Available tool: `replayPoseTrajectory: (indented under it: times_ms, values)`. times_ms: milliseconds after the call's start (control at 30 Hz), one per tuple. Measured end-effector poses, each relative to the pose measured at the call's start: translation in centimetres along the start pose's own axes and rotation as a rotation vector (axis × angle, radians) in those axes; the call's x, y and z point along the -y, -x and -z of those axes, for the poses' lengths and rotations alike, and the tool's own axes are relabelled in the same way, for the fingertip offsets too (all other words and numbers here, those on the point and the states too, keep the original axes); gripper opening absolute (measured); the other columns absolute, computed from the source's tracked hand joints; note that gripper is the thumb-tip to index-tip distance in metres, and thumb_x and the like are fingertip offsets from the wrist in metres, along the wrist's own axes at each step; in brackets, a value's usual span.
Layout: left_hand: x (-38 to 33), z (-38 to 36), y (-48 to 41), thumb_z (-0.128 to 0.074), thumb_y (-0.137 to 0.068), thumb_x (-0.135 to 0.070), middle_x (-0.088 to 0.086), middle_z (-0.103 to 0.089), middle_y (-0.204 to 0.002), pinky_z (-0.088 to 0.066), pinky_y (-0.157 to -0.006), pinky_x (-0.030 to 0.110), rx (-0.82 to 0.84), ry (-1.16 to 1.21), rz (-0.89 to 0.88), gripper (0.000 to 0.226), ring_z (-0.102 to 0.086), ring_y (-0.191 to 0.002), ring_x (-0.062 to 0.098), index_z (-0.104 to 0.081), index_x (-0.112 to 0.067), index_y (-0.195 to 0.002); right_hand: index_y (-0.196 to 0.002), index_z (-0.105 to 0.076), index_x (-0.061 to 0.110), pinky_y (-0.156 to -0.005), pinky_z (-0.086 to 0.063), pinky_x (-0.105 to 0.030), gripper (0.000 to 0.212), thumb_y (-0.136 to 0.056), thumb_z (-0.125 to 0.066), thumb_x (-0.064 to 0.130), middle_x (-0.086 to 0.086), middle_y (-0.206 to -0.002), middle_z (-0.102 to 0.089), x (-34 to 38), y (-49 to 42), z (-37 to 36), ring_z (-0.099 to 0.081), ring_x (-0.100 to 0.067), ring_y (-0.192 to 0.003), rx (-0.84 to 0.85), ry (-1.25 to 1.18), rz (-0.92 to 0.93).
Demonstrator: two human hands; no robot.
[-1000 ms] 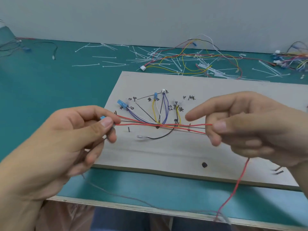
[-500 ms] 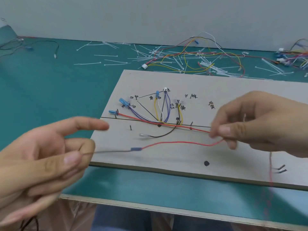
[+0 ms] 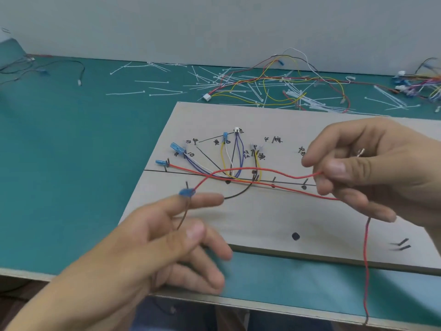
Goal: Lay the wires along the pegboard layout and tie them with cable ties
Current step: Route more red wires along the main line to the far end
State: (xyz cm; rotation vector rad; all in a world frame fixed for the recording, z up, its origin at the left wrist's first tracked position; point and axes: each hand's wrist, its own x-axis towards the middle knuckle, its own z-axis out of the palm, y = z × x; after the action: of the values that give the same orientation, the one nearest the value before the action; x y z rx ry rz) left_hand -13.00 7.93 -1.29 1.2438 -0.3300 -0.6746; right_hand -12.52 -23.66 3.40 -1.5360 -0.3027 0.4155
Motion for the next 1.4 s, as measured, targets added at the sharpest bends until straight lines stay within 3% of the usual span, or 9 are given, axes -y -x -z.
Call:
replayPoseTrajectory:
  times_ms: [67,267,467,700,800,900,1100,1233,1400]
  values:
    - [0.3,0.5,-0.6,-0.093,-0.069,-0.047,0.017,-0.068,-0.080,-0.062,-0.064,0.048,-0.091,0.047,-0.055,0.064,-0.068,-0.060,0.028,-0.073,-0.014,-0.120,-0.099,-0.075,0.005,-0.038,-0.044,-0.019,0.038,-0.072,-0.088,0.029,-0.018,-0.073,-0.069,-0.2,-0.2,0.3,-0.054,-0.009,-0.039,-0.047,0.008,-0.009]
    - [-0.7,2.0,-1.2,-0.090,-0.070,-0.048,0.018,-0.070,-0.079,-0.062,-0.063,0.043,-0.323,-0.068,-0.193,0.050,-0.069,-0.059,0.026,-0.077,-0.009,-0.099,-0.096,-0.075,0.006,-0.039,-0.044,-0.021,0.050,-0.061,-0.094,0.036,-0.019,-0.073,-0.070,-0.7,-0.7,0.6,-0.053,-0.012,-0.043,-0.129,0.107,-0.061]
    - [-2.8,4.0,-1.5,-0.090,-0.067,-0.052,0.013,-0.074,-0.080,-0.065,-0.070,0.045,-0.405,-0.334,-0.318,0.051,-0.073,-0.070,0.021,-0.081,-0.011,-0.097,-0.086,-0.079,0.015,-0.049,-0.052,-0.021,0.015,-0.071,-0.076,0.018,-0.016,-0.081,-0.074,-0.2,-1.9,0.9,-0.061,-0.011,-0.053,-0.239,-0.098,0.041]
    - [-2.8,6.3,-4.3,-0.080,-0.069,-0.014,0.012,-0.074,-0.067,-0.062,-0.061,0.027,-0.540,-0.507,-0.238,0.011,-0.073,-0.058,0.025,-0.080,-0.019,-0.078,-0.081,-0.070,0.010,-0.054,-0.058,-0.029,0.020,-0.067,-0.080,0.021,-0.024,-0.080,-0.074,-0.1,-4.6,0.8,-0.073,-0.027,-0.062,-0.252,0.066,0.029]
    - [-2.2,6.7,-4.7,-0.083,-0.074,-0.009,0.008,-0.077,-0.069,-0.062,-0.062,0.025,-0.577,-0.626,-0.182,0.015,-0.075,-0.060,0.023,-0.082,-0.024,-0.078,-0.072,-0.072,0.012,-0.049,-0.056,-0.033,0.018,-0.063,-0.083,0.022,-0.023,-0.074,-0.072,-0.4,-5.0,1.0,-0.070,-0.029,-0.056,-0.250,0.115,0.027]
    - [-1.8,7.1,-4.8,-0.087,-0.079,-0.017,-0.006,-0.074,-0.068,-0.059,-0.059,0.026,-0.622,-0.907,-0.185,0.020,-0.064,-0.052,0.007,-0.080,-0.036,-0.081,-0.068,-0.072,0.012,-0.047,-0.055,-0.034,0.016,-0.061,-0.084,0.020,-0.020,-0.071,-0.070,-1.0,-5.3,1.2,-0.068,-0.026,-0.054,-0.253,0.101,0.019]
    - [-1.8,6.5,-4.9,-0.087,-0.080,-0.028,-0.011,-0.066,-0.067,-0.042,-0.057,0.025,-0.512,-1.109,-0.166,0.020,-0.048,-0.052,0.006,-0.078,-0.045,-0.085,-0.070,-0.072,0.009,-0.046,-0.054,-0.035,0.019,-0.062,-0.086,0.021,-0.019,-0.066,-0.068,-1.1,-4.5,1.7,-0.065,-0.026,-0.050,-0.195,0.078,0.004]
    - [-1.7,6.2,-4.8,-0.086,-0.082,-0.018,-0.018,-0.067,-0.073,-0.038,-0.056,0.007,-0.433,-1.149,-0.209,0.021,-0.054,-0.060,0.003,-0.078,-0.038,-0.079,-0.075,-0.072,0.002,-0.047,-0.055,-0.037,0.043,-0.058,-0.096,0.033,-0.024,-0.068,-0.069,-1.0,-3.7,1.9,-0.068,-0.029,-0.052,-0.151,0.127,-0.036]
    - [-1.1,6.3,-4.8,-0.082,-0.085,-0.017,-0.012,-0.065,-0.096,-0.039,-0.062,0.010,-0.356,-1.228,-0.253,0.023,-0.060,-0.078,0.014,-0.077,-0.039,-0.080,-0.077,-0.073,-0.001,-0.048,-0.056,-0.035,0.044,-0.061,-0.094,0.034,-0.024,-0.069,-0.071,-0.9,-3.3,1.5,-0.070,-0.031,-0.054,-0.163,0.217,-0.066]
